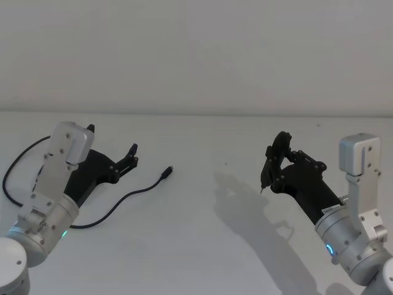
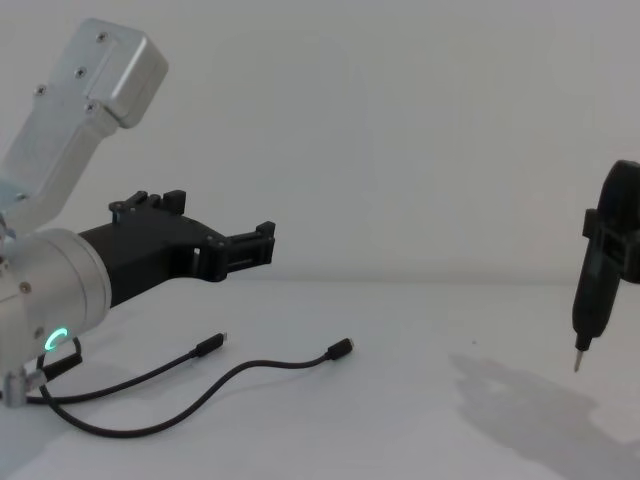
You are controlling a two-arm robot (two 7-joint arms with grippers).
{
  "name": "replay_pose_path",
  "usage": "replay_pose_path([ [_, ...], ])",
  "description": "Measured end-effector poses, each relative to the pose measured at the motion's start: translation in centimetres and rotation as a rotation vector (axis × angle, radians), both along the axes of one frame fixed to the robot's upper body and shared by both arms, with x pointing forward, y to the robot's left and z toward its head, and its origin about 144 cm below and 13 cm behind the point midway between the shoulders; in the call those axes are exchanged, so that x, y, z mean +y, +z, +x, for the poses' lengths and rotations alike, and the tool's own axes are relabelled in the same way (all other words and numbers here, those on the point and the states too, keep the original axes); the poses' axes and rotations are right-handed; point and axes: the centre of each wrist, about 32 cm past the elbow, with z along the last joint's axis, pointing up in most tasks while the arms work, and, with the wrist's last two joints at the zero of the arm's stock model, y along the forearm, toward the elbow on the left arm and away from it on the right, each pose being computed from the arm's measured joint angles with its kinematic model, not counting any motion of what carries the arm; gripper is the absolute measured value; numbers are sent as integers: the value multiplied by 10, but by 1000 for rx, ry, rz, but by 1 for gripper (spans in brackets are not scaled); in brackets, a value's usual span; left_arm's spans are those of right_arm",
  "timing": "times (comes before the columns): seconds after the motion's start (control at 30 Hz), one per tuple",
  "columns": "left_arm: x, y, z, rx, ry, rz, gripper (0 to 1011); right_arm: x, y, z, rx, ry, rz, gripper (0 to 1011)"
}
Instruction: Pick up the data cable with the one hand.
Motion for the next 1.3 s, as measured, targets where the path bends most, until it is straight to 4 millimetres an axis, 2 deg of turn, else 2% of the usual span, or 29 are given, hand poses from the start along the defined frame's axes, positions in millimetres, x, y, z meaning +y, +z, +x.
replay_pose_path([
  [1.3,0,0,0,0,0,0,1001,0,0,0,0,0,0,274],
])
